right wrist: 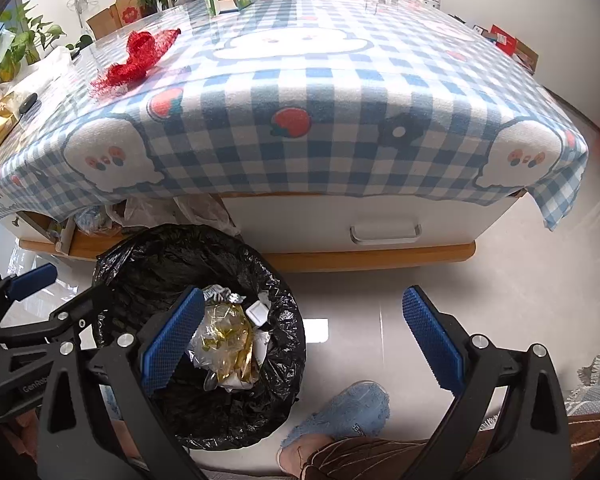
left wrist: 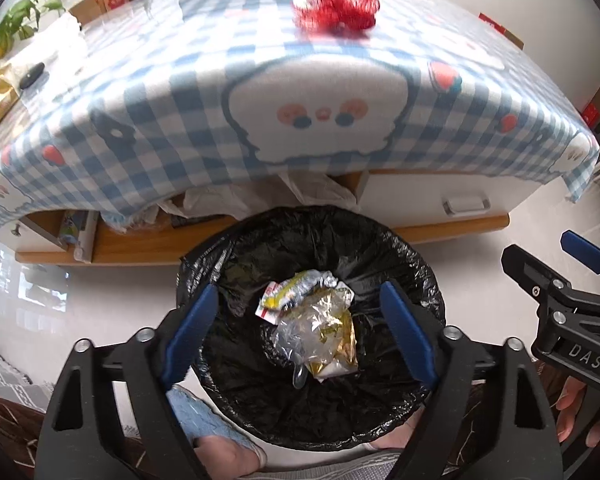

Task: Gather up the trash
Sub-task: 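Raise both tools away from the bin back over the table, then grasp the red mesh net with the left tool while the right tool grasps the green box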

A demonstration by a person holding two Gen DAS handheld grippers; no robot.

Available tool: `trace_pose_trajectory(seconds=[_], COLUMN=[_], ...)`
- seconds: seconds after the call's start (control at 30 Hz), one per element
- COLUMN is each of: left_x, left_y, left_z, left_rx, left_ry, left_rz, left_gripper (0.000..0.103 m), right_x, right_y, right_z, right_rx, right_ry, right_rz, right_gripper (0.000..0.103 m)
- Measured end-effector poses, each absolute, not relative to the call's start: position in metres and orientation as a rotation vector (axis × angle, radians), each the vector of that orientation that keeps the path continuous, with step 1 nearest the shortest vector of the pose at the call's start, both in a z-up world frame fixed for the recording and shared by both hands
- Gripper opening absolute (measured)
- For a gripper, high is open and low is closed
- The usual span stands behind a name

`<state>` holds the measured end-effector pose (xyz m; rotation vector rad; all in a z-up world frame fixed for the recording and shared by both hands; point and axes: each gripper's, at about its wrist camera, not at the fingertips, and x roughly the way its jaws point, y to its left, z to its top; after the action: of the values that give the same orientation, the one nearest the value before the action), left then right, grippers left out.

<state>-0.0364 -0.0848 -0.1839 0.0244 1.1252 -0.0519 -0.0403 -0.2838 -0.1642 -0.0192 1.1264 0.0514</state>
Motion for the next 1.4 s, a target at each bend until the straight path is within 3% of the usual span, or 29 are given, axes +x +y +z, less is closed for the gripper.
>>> trace_pose_trajectory(seconds=[0.23, 1.0, 1.4], left_x=[-0.035, 0.040, 0.097], left_y=[-0.080, -0.081, -0.094], left_z=[-0.157, -0.095, -0.103], left_rx=[0.020, 0.001, -0.002], left_ry=[1.046, 0.938, 0.982], left_rz=[-0.034, -0.052, -0.091], left_gripper=[0.097, 0.097, 0.086], right_x=[-0.041, 0.019, 0.073], right_y=[-0.288, -0.290, -0.295], right_z=[-0.140, -0.091, -0.093], right_rx=[-0.003, -0.020, -0.015], right_ry=[1.068, 0.916, 0.919], right_rz=[0.043, 0.049, 0.056], right_gripper=[0.095, 0.095, 0.095])
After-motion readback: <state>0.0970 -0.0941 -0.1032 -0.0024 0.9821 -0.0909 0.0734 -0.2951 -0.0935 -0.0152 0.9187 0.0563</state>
